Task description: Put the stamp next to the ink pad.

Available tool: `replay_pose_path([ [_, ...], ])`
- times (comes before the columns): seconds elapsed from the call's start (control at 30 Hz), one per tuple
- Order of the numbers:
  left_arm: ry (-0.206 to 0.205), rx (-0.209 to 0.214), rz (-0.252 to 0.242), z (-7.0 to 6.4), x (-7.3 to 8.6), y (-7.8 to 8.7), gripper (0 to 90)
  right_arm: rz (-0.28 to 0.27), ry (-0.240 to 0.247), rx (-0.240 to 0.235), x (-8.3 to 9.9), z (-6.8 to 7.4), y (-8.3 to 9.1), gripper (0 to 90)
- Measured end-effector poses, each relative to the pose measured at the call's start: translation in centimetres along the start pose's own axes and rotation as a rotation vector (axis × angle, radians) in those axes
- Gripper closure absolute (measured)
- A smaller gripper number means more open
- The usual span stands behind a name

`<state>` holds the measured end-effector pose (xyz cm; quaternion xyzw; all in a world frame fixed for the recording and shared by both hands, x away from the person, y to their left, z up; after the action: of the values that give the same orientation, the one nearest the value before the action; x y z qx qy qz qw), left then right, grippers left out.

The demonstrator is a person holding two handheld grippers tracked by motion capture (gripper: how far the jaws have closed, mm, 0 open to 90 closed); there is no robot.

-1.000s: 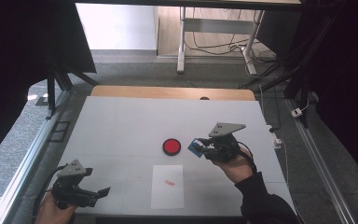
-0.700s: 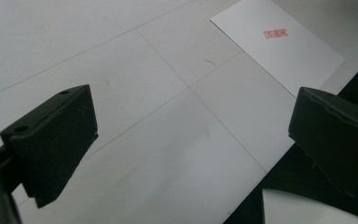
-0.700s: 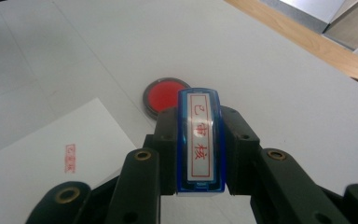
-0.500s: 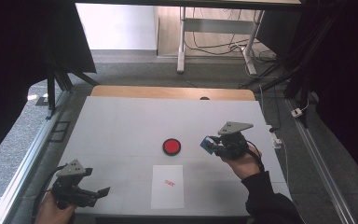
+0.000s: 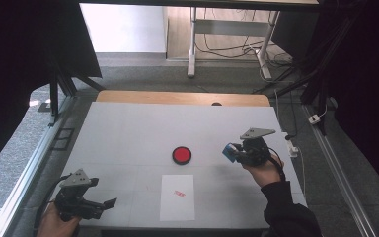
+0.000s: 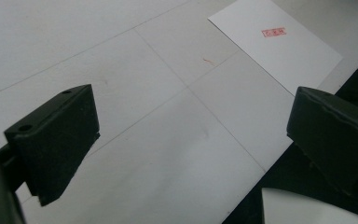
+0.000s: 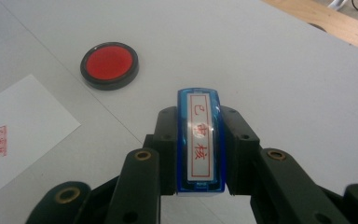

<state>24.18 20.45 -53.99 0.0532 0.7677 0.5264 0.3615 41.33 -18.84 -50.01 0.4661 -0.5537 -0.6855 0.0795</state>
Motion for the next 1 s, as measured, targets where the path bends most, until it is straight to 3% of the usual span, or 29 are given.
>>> replay_pose_path([
  [0.5,0.0,0.001,0.003,0.0,0.0,0.0,2.8,0.063,0.011,0.014,1.1,0.0,-2.3,69.7],
  [1.0,0.002,0.002,0.004,0.0,0.0,0.0,3.0,0.119,0.035,-0.003,2.2,0.5,-4.1,69.7],
])
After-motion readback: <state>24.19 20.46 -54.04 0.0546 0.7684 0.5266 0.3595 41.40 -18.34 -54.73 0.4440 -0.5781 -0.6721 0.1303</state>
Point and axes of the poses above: each handheld gripper's, and its own axes: y roughly backward along the jaws, x roughly out of its underside, z roughly to its left, the point moved 9 cm from there along -y, roughly forward along the jaws, and after that the axes turned 14 degrees about z, right-handed, at the moved point
